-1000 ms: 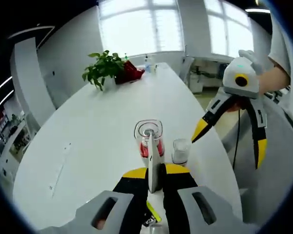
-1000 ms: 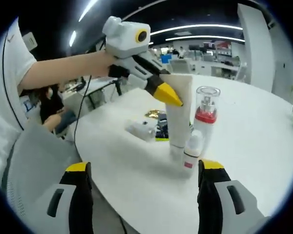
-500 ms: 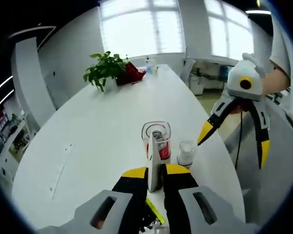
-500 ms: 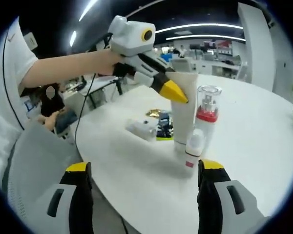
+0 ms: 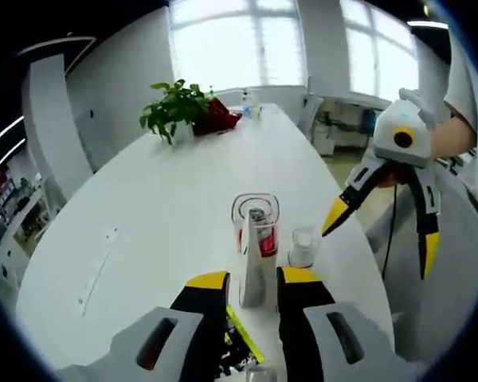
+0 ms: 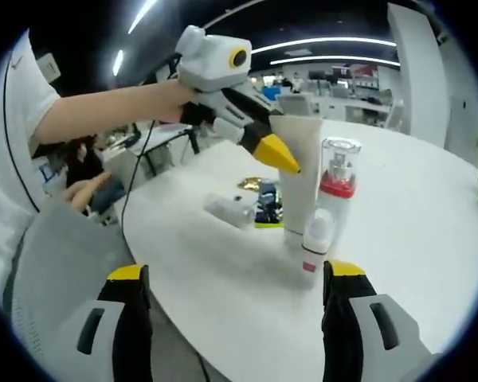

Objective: Arrange the skincare products in the storage area until every visible bottle or jar stands upright without overlapping.

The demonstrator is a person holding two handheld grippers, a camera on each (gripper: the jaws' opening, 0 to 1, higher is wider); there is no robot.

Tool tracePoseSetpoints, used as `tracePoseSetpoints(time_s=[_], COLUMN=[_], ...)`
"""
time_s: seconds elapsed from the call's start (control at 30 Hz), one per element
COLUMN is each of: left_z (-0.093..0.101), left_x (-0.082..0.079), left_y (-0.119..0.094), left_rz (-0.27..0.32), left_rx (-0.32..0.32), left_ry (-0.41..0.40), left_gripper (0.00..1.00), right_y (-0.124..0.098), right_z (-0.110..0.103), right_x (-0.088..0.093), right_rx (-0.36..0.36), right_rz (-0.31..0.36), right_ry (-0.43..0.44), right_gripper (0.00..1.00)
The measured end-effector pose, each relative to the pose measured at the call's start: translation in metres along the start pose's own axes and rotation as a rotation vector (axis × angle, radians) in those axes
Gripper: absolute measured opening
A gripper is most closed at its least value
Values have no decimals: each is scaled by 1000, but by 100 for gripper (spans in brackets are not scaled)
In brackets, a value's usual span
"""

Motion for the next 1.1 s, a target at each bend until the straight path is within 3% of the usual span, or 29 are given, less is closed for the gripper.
tracePoseSetpoints(time_s=[0.17,0.43,0.57,0.63,0.77,0.9,1.1], left_z=[-4,9,6,14,20,14,23], left_x=[4,5,10,11,21,34,45], left_y=[-6,-17,-24,-27,-39,-55,-70], left_rz=[15,44,74,77,94,125,143], left_rx=[-19,-62,-79,-90,-113,-150,-210], left_ry=[-60,-123,-183,-198,-239,-288,-344], left_gripper=[37,44,47,50,53,54,62], right_y=[0,0,0,0,1,1,0], right_z=[0,0,1,1,0,0,2], right_x=[0,0,1,1,0,1,1], right_rx=[-2,-1,1,2,0,0,9], right_rz=[-1,-5,-4,-6,-10,-11,-3], right_ry=[-1,-5,-4,-7,-15,-25,-16], right_gripper=[88,88,88,87,87,87,87])
Point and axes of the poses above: the point that each gripper's makers call its tool centre point, and the gripper's own axes: y roughly forward along the fingers, z roughly to its right, x roughly out of its underside, the point moved 8 cm from there along -y, roughly backward along the fingers, and after that the axes turned 3 degrees about x, right-handed, at the moved point
